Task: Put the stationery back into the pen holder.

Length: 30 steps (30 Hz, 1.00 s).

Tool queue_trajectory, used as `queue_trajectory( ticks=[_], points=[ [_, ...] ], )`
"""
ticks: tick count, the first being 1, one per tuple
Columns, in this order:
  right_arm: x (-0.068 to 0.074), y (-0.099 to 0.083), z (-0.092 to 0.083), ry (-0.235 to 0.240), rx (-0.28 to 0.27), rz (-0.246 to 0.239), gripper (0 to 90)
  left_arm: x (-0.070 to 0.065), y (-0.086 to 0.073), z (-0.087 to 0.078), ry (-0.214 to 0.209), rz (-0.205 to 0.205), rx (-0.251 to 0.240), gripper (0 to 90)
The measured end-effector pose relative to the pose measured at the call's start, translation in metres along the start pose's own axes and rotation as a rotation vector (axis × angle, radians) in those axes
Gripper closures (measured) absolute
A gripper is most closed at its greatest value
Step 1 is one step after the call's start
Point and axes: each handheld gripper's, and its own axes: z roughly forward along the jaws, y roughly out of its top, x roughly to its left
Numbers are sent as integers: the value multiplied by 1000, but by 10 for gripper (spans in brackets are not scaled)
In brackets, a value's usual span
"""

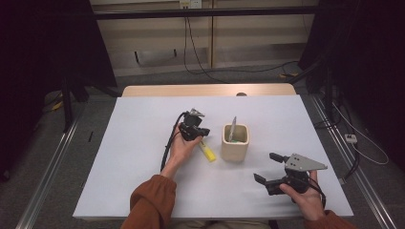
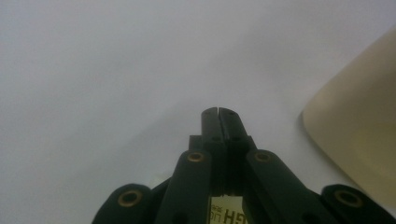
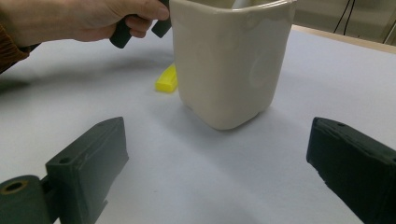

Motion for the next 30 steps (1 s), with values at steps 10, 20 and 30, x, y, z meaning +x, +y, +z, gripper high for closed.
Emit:
queue_trajectory(
  ticks=[10, 20, 30],
  points=[
    [0, 0, 0, 0, 0, -2, 50, 7, -6, 0, 18, 3, 60, 900],
    [0, 0, 0, -1, 2, 0, 50, 9, -9, -10, 24, 40, 134, 900],
    [0, 0, 1, -5, 4, 1, 50, 14, -22, -27, 8, 80, 159, 900]
  ],
)
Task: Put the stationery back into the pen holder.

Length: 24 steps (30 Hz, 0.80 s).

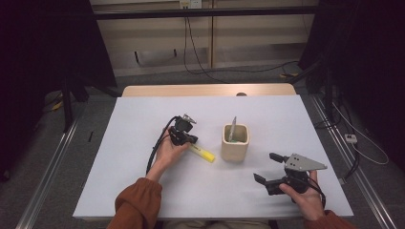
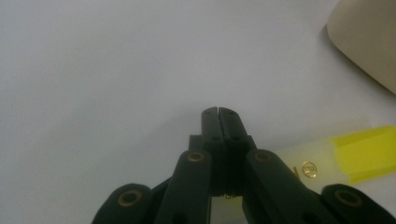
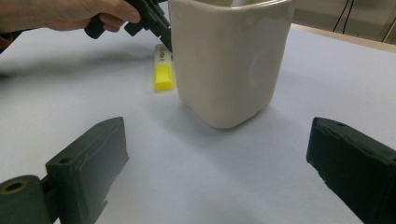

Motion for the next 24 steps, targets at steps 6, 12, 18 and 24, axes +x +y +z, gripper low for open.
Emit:
queue_trajectory(
  ticks=[6, 12, 18, 24],
  points=[
    [0, 0, 0, -1, 0, 0, 50, 0, -6, -7, -14, 22, 21, 900],
    [0, 0, 0, -1, 1, 0, 50, -2, -14, -13, -25, 31, 35, 900],
    [0, 0, 0, -2, 2, 0, 50, -6, -22, -20, -20, 51, 44, 900],
    [0, 0, 1, 0, 3, -2, 50, -7, -29, -26, -38, 42, 45, 900]
  ],
)
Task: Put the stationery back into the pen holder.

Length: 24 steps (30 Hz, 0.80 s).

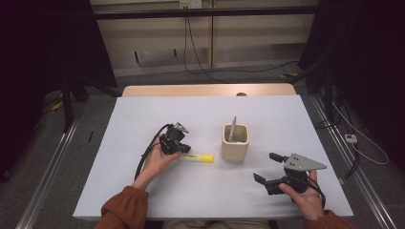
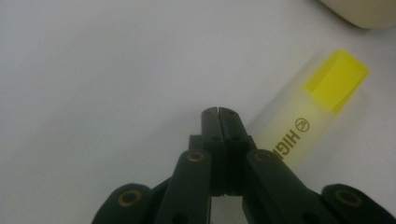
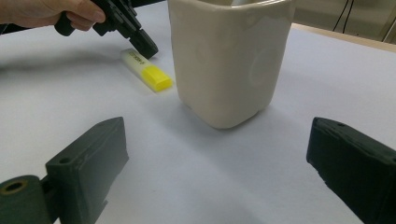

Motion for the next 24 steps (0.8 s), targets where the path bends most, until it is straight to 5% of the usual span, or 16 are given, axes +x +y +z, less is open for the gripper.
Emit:
queue_trajectory(
  ticks=[7, 21, 24],
  points=[
    [0, 0, 0, 4, 1, 0, 50, -9, -8, -5, 9, 9, 1, 900],
    [0, 0, 2, 8, 9, 1, 50, -10, -16, -10, -46, 14, -12, 895],
    [-1, 0, 2, 6, 9, 1, 50, -8, -15, -11, -13, 25, -33, 829]
  ],
)
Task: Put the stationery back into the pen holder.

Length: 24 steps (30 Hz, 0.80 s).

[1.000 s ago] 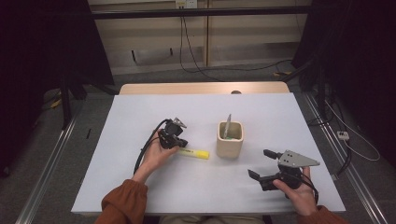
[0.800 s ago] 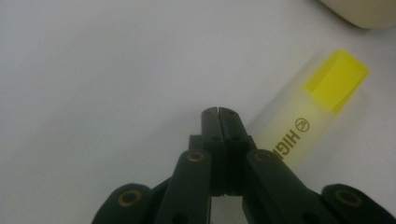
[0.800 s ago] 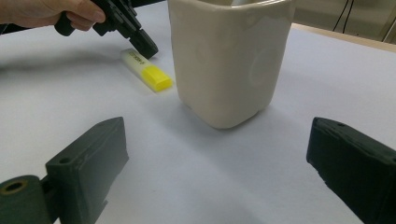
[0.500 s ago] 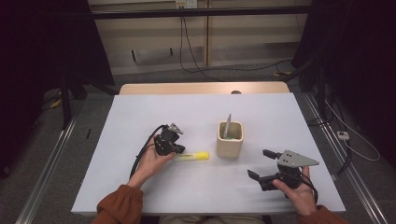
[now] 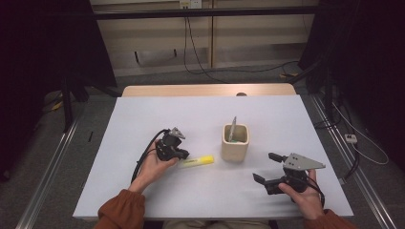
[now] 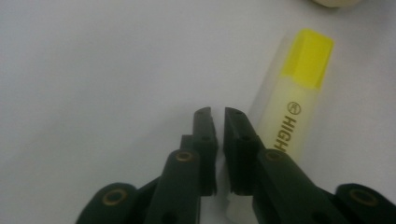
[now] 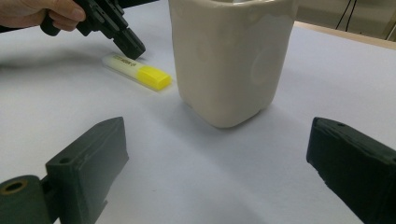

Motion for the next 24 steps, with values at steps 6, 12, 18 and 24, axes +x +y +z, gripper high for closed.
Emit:
queue_trajectory(
  ticks=[6, 12, 18, 24],
  points=[
    [1, 0, -1, -1, -3, -3, 50, 4, 0, -7, 49, -11, -50, 590],
    [1, 0, -1, -2, -3, -2, 50, 10, 0, -14, 7, -54, -99, 207],
    [1, 0, -1, -2, -4, -2, 50, 5, 4, -19, 2, -20, -129, 66],
    [1, 0, -1, -2, -4, -3, 50, -4, 10, -20, -28, 29, -126, 73]
  ],
)
